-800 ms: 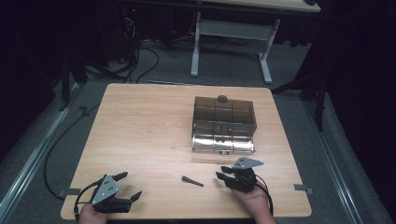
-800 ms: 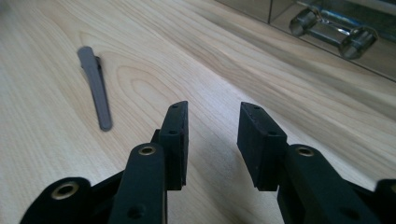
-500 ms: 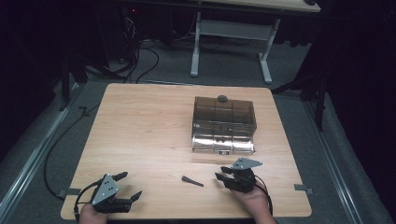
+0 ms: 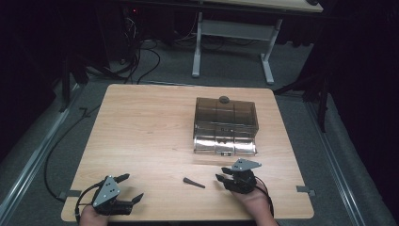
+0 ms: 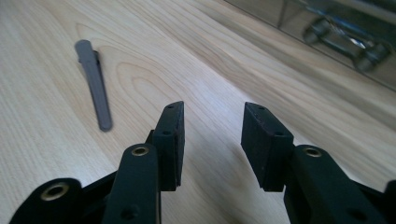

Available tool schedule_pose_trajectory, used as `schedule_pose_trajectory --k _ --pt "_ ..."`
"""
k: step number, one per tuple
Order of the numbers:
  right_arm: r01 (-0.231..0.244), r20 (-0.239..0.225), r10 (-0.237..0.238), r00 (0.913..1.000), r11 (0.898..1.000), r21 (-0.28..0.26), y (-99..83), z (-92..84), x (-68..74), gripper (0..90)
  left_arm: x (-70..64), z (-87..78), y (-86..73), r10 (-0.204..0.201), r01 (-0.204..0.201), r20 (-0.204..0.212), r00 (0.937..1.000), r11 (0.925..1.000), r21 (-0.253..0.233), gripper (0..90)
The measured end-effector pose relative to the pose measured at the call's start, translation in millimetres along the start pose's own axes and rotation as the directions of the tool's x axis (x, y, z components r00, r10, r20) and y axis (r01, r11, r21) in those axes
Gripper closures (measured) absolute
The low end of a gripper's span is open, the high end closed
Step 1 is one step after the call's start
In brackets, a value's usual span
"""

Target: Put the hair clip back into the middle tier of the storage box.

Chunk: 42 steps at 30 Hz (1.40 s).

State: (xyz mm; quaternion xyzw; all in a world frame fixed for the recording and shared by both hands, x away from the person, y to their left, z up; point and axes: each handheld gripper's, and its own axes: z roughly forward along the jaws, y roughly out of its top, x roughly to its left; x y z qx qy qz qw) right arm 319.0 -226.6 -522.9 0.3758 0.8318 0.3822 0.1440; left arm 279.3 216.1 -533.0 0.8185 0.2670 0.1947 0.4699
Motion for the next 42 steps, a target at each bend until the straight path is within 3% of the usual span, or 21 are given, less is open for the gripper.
schedule_pose_trajectory --k 2,6,16,19,20,21,23,26,28,36,42 --pt "0.027 -0.018 -0.027 0.9995 1.000 0.002 6.1 2.9 6.1 59.5 0.1 0.0 0.0 -0.001 0.001 -0.001 1.0000 1.0000 0.000 15.1" --pt "0.038 -0.042 -0.038 0.9984 0.999 0.002 13.9 7.1 13.8 58.7 0.1 0.0 0.0 -0.003 0.003 -0.004 1.0000 1.0000 0.000 15.0" --pt "0.065 -0.092 -0.063 0.9937 0.998 0.019 32.3 19.7 21.4 58.6 0.0 -0.7 -0.4 -0.003 0.003 -0.009 1.0000 1.0000 -0.007 15.1" --pt "0.070 -0.114 -0.070 0.9910 0.998 0.002 36.2 24.5 26.5 58.6 -0.2 -1.0 -0.4 -0.003 0.003 -0.010 0.9999 1.0000 -0.008 15.0" --pt "0.048 -0.146 -0.047 0.9881 0.999 -0.002 35.8 28.8 30.2 58.6 0.1 -0.7 -0.3 -0.004 0.004 -0.009 1.0000 1.0000 -0.006 15.1" --pt "0.048 -0.146 -0.047 0.9881 0.999 -0.002 35.8 28.8 30.2 58.6 0.1 -0.7 -0.3 -0.004 0.004 -0.009 1.0000 1.0000 -0.006 15.0" --pt "0.086 -0.149 -0.083 0.9853 0.996 0.009 36.5 33.2 37.4 58.6 0.4 -0.5 -0.1 -0.006 0.006 -0.004 1.0000 1.0000 -0.002 15.0" --pt "0.095 -0.174 -0.093 0.9803 0.995 0.005 36.8 36.7 43.9 59.5 0.4 -0.4 -0.1 -0.005 0.005 -0.002 1.0000 1.0000 -0.001 15.1" --pt "0.118 -0.182 -0.113 0.9769 0.993 0.019 36.5 41.2 49.5 61.2 0.4 -0.2 -0.1 -0.005 0.005 -0.003 1.0000 1.0000 0.001 15.1" --pt "0.137 -0.196 -0.129 0.9720 0.990 0.027 36.9 47.2 56.8 67.0 0.1 -0.7 -0.3 -0.004 0.004 -0.004 1.0000 1.0000 -0.006 15.0" --pt "0.145 -0.190 -0.134 0.9725 0.989 0.043 36.5 52.6 59.0 71.1 0.2 -0.7 -0.3 -0.005 0.005 -0.006 1.0000 1.0000 -0.006 15.1"
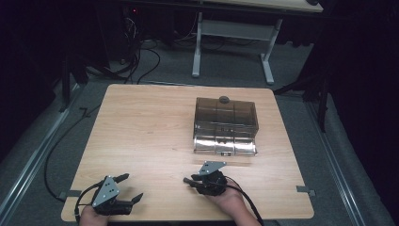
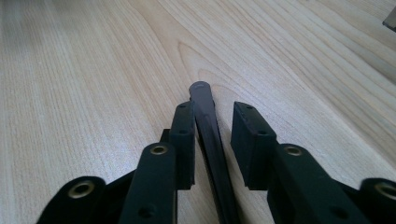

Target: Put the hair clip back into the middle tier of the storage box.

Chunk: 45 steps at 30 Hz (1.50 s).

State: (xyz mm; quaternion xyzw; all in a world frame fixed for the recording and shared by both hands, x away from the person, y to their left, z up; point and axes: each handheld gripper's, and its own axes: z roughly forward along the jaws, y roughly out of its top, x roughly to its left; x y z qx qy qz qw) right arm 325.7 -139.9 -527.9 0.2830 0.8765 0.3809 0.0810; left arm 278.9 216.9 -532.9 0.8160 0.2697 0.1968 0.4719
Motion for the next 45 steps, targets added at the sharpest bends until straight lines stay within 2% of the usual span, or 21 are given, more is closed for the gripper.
schedule_pose_trajectory --k 12,29,34,45 --pt "-0.005 -0.003 0.005 1.0000 1.000 0.006 0.3 0.5 -0.3 78.4 0.1 0.1 0.1 -0.001 0.001 -0.001 1.0000 1.0000 0.002 15.1" --pt "0.007 -0.003 -0.007 1.0000 1.000 -0.005 1.0 -1.4 1.4 81.8 0.3 -0.1 0.0 -0.001 0.001 0.000 1.0000 1.0000 0.001 15.1" --pt "0.008 -0.001 -0.008 1.0000 1.000 -0.015 1.4 -5.2 0.6 81.7 0.2 -0.1 0.1 -0.001 0.001 0.000 1.0000 1.0000 0.001 15.1" --pt "0.001 0.035 0.000 0.9994 1.000 -0.019 -5.8 -19.2 -3.6 81.8 0.1 0.0 0.1 0.000 0.000 0.001 1.0000 1.0000 0.002 15.1"
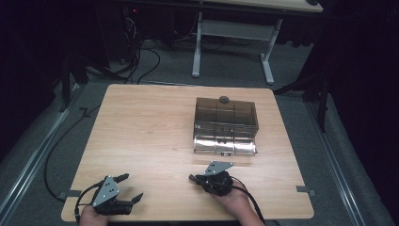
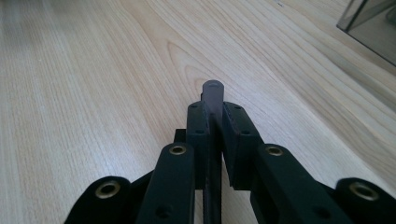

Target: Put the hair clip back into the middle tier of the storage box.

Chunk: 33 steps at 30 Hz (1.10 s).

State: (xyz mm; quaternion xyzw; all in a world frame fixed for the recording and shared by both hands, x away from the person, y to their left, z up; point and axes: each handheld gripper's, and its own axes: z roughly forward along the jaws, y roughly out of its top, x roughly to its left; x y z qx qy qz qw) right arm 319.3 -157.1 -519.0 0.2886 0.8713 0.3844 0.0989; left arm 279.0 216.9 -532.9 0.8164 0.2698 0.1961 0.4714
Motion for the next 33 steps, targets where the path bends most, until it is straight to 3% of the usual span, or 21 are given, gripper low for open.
schedule_pose_trajectory --k 19,33 --pt "-0.053 0.086 0.056 0.9947 0.998 -0.037 -23.2 -40.9 -20.3 81.7 0.1 -0.4 -0.1 0.000 0.000 -0.001 1.0000 1.0000 -0.003 15.1" --pt "-0.125 0.163 0.134 0.9774 0.990 -0.067 -51.9 -77.1 -39.9 81.7 0.0 0.0 0.0 -0.001 0.001 -0.001 1.0000 1.0000 0.000 15.1"
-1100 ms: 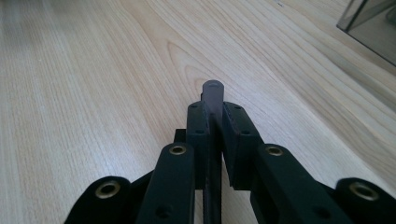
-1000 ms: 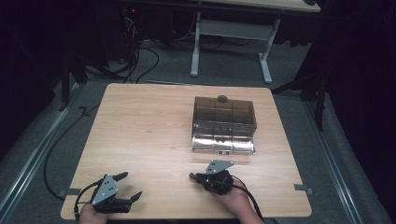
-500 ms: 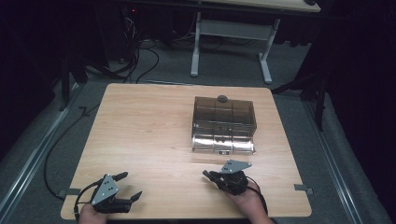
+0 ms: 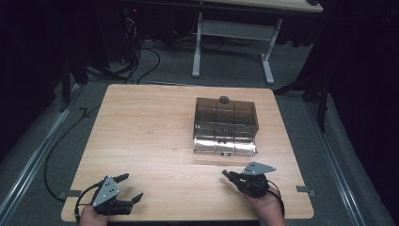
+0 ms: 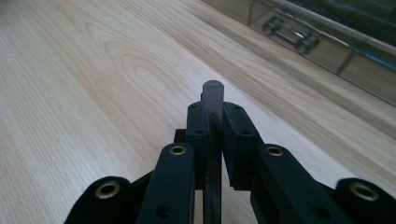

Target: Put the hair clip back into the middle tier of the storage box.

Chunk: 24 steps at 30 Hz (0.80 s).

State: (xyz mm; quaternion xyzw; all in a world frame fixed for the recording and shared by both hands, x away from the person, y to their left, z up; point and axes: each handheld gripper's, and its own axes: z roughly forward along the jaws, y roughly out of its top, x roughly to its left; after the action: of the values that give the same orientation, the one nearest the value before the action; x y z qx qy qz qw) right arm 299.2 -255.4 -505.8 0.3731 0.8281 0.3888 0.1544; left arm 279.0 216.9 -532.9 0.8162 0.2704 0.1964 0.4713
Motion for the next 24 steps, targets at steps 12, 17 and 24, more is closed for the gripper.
schedule_pose_trajectory --k 12,17,24 --pt "-0.034 0.029 0.032 0.9991 0.997 0.063 -20.3 -1.4 -8.8 81.7 0.0 0.1 0.0 0.000 0.000 0.000 1.0000 1.0000 0.001 15.1" --pt "-0.043 0.021 0.042 0.9989 0.997 0.066 -21.7 1.3 -10.1 81.6 0.0 0.1 0.0 0.001 -0.001 0.001 1.0000 1.0000 0.001 15.1" --pt "-0.043 0.026 0.041 0.9988 0.997 0.066 -22.3 1.8 -10.3 80.1 -0.2 0.1 0.0 0.001 -0.001 0.000 1.0000 1.0000 -0.001 15.1"
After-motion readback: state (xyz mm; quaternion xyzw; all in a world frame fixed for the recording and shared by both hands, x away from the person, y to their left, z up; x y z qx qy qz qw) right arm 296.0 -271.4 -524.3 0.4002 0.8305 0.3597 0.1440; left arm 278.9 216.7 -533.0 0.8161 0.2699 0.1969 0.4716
